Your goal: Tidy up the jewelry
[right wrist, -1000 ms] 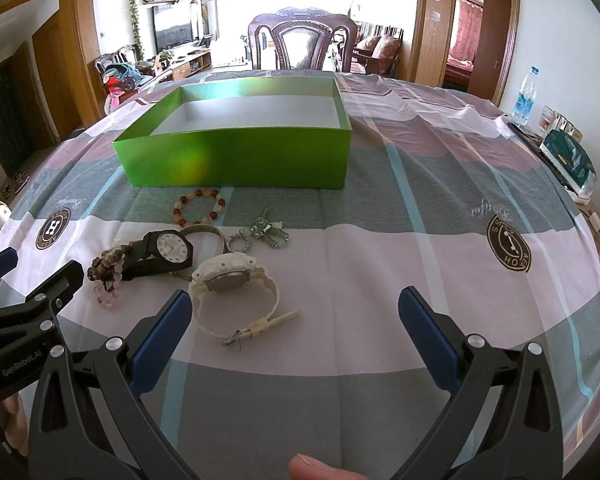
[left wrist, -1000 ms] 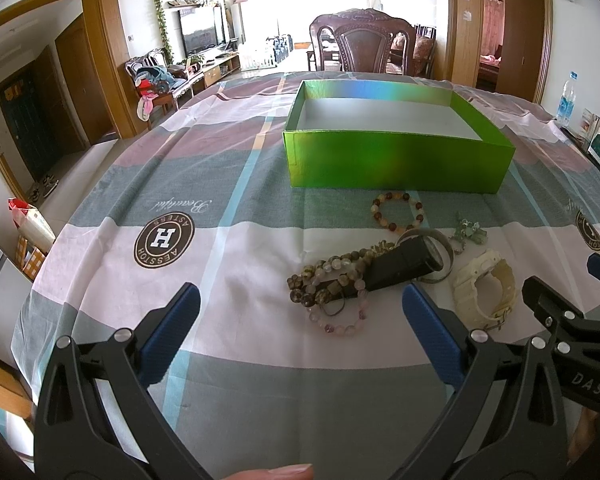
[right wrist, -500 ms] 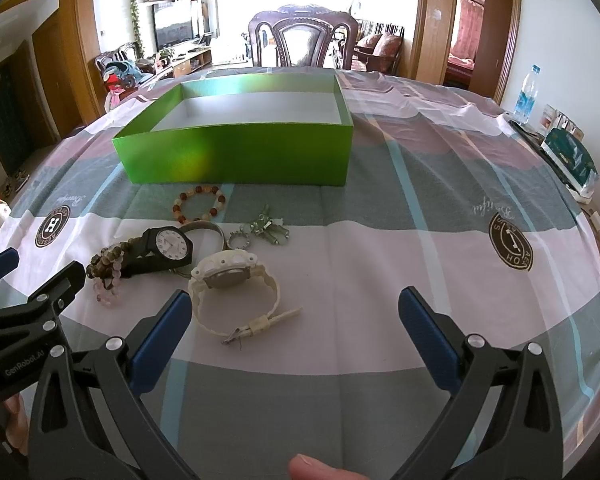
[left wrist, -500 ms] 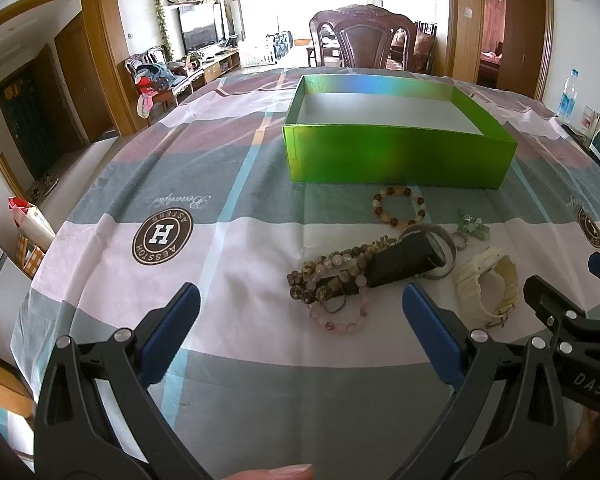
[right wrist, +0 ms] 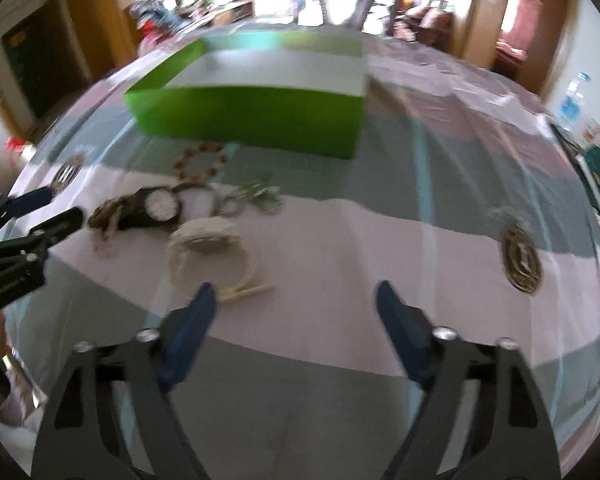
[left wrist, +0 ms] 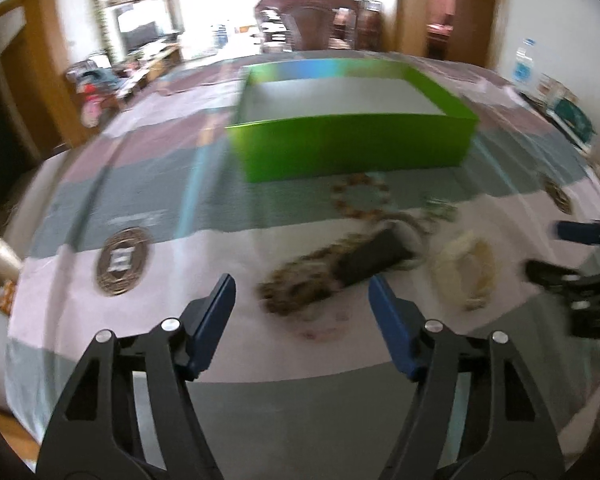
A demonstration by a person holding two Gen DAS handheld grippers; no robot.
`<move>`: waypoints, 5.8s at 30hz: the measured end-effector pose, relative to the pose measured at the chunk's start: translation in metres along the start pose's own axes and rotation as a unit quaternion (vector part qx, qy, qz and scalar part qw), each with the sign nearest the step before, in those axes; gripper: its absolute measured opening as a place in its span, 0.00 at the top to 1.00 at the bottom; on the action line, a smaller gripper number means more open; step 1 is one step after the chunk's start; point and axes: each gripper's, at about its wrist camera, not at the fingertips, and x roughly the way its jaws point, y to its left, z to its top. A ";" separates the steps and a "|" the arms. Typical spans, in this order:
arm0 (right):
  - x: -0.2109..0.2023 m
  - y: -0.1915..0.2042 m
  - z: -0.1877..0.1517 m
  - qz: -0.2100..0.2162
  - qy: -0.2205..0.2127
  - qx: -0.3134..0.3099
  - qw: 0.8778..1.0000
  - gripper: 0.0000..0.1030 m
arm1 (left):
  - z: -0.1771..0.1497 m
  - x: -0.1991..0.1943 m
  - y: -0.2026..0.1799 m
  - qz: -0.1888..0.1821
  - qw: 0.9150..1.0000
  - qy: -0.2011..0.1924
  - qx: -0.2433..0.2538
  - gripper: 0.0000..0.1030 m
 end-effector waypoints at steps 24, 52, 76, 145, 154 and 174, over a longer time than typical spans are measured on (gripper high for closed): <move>0.037 0.011 0.033 0.040 0.033 -0.036 0.998 0.93 | 0.039 0.038 -0.011 -0.062 0.997 0.038 0.041 0.96; -0.001 0.007 0.074 0.042 -0.029 -0.034 0.998 0.93 | 0.092 -0.008 0.025 -0.086 0.996 -0.027 -0.011 0.97; 0.076 -0.051 0.188 0.034 -0.034 0.092 0.995 0.65 | 0.178 0.100 0.046 -0.032 0.998 -0.007 -0.047 0.68; 0.069 -0.019 0.072 0.056 0.010 -0.017 0.998 0.86 | 0.078 0.081 -0.002 -0.067 0.996 0.061 0.009 0.65; 0.082 -0.004 0.067 0.049 0.017 -0.044 0.998 0.61 | 0.086 0.129 -0.014 -0.062 0.993 0.104 0.007 0.65; 0.054 -0.041 0.071 0.052 -0.024 0.010 0.998 0.97 | 0.083 0.112 0.000 -0.052 0.997 0.047 -0.012 0.92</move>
